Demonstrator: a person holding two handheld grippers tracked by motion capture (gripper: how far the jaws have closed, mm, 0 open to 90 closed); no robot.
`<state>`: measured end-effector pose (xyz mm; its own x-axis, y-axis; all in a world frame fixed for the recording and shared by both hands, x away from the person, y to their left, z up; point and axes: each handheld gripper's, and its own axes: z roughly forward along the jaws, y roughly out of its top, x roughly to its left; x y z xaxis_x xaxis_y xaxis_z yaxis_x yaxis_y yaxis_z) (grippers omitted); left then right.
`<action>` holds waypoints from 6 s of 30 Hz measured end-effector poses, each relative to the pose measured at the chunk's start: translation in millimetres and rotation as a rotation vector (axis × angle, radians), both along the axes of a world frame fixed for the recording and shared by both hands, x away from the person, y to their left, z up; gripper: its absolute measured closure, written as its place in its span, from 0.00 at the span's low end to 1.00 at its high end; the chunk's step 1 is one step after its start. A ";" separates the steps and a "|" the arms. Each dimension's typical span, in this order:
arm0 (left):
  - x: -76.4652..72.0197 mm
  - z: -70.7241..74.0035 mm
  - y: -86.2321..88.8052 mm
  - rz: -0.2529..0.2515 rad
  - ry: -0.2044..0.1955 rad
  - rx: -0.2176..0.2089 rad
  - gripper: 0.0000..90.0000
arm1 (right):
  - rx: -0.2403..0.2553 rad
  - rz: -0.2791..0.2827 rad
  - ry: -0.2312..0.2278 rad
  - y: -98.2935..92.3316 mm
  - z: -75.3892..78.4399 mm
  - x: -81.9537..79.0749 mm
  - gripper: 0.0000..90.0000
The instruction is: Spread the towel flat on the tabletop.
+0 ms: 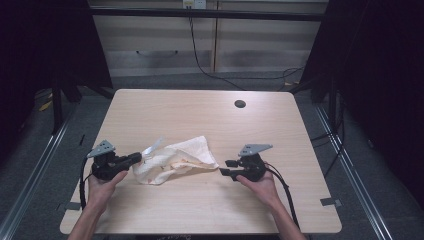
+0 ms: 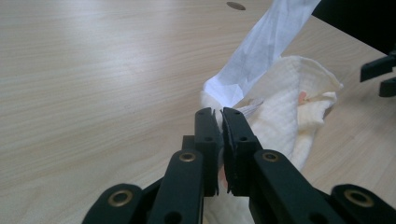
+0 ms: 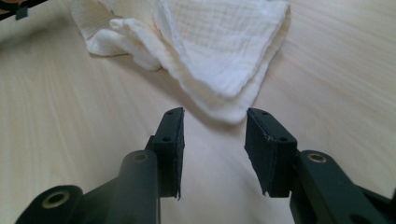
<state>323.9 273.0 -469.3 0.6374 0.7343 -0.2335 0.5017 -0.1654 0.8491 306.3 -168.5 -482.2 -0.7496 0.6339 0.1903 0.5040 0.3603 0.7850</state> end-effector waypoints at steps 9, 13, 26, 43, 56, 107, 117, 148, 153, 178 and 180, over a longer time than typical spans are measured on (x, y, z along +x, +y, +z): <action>1.0 -3.6 -1.6 -0.011 0.006 0.002 0.95 | 0.008 0.069 -0.005 32.1 -8.9 25.6 0.65; 1.3 -3.8 -1.8 -0.013 0.007 0.000 0.95 | -0.010 0.077 0.000 38.9 -17.6 30.2 0.66; -1.3 3.3 0.4 -0.007 -0.017 -0.053 0.95 | 0.077 0.027 -0.049 24.7 3.0 29.8 0.99; -8.3 52.6 -24.5 -0.096 -0.136 -0.111 0.95 | 0.105 -0.011 -0.118 -4.2 72.8 18.0 0.99; -4.7 98.6 -33.6 -0.129 -0.224 -0.161 0.95 | 0.136 -0.042 -0.177 -27.7 117.5 6.7 0.99; 18.1 83.2 -69.1 -0.174 -0.096 -0.093 0.95 | 0.099 -0.124 -0.181 -70.8 107.9 -9.3 0.99; 55.1 36.9 -75.3 -0.128 -0.002 -0.050 0.95 | 0.044 -0.157 -0.083 -56.5 66.2 33.3 0.99; 13.3 10.8 -70.8 -0.233 0.069 0.000 0.79 | -0.023 -0.067 0.007 -52.8 31.9 9.7 0.80; 9.8 -5.7 -82.9 -0.249 0.099 0.040 0.82 | -0.031 -0.049 0.048 -47.1 8.6 2.5 0.82; -0.2 -35.3 -99.5 -0.309 0.123 0.191 0.84 | -0.073 -0.068 0.104 -38.2 -21.6 -13.9 0.83; -2.3 -35.2 -97.9 -0.311 0.126 0.190 0.85 | -0.074 -0.065 0.104 -39.1 -21.6 -17.1 0.83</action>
<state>321.7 175.1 -504.6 0.8113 0.5483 -0.2029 0.5016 -0.4745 0.7233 289.3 -207.7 -503.8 -0.6854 0.6954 0.2159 0.6054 0.3795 0.6997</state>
